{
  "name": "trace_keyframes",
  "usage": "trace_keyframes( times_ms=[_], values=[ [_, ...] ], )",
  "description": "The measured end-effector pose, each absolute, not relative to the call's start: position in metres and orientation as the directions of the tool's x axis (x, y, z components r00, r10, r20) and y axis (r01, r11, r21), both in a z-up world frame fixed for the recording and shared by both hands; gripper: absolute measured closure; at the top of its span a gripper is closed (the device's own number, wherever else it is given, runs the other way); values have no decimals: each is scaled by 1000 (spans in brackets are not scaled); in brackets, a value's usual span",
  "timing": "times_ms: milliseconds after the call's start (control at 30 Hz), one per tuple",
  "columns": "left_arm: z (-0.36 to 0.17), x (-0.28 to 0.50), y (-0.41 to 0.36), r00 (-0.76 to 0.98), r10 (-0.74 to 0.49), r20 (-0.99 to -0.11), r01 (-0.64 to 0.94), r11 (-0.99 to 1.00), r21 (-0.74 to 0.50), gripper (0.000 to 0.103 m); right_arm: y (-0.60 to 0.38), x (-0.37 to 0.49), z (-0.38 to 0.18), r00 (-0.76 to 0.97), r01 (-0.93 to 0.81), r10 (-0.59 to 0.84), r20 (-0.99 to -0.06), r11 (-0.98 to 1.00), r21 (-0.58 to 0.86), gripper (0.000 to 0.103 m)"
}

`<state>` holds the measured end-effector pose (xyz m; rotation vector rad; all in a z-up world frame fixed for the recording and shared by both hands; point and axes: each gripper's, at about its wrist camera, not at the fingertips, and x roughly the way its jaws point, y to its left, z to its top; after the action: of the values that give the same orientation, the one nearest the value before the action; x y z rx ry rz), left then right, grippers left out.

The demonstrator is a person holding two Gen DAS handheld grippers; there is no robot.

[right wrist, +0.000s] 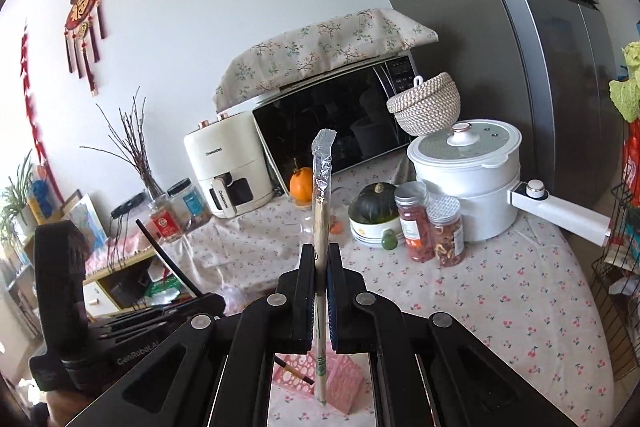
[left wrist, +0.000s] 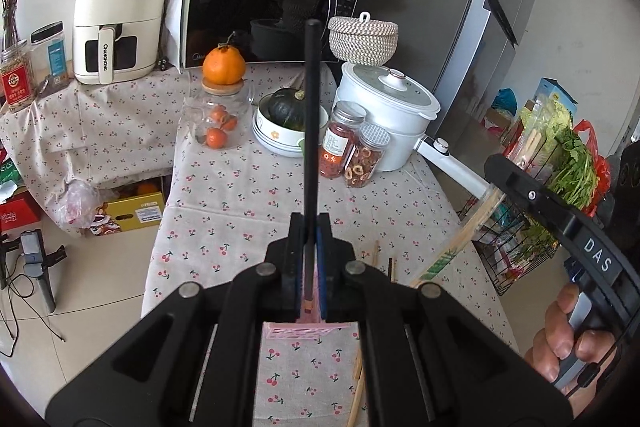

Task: Organize utensils
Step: 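Lower both held chopsticks into the pink basket and open both grippers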

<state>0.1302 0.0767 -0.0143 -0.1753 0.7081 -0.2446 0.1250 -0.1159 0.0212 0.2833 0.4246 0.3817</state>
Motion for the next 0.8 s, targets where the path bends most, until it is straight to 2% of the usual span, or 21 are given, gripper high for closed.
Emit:
trace_keyframes(
  times_ms=[133,400,667,700,733,767,800],
  values=[
    [-24,143,77,703,-278,-654,150,958,-245,96,-94,142,3,837,-312,426,-344,887,340,98],
    [-44,161,72,639,-254,-726,137,967,-217,96,-72,172,-41,796,-287,388,-464,918,274,98],
    [-55,174,77,616,-263,-743,110,962,-250,96,-77,188,-65,742,-260,403,-535,910,324,96],
    [-53,173,77,626,-256,-736,102,963,-249,94,-80,189,-65,740,-254,407,-535,906,339,92],
    [-52,172,79,635,-247,-732,91,965,-246,84,-83,190,-64,738,-248,412,-534,902,354,85],
    [-49,171,80,644,-241,-726,83,966,-247,68,-85,190,-62,738,-246,420,-528,896,369,82],
    [-47,168,82,654,-237,-718,74,965,-251,61,-89,189,-59,741,-245,428,-518,890,385,75]
  ],
)
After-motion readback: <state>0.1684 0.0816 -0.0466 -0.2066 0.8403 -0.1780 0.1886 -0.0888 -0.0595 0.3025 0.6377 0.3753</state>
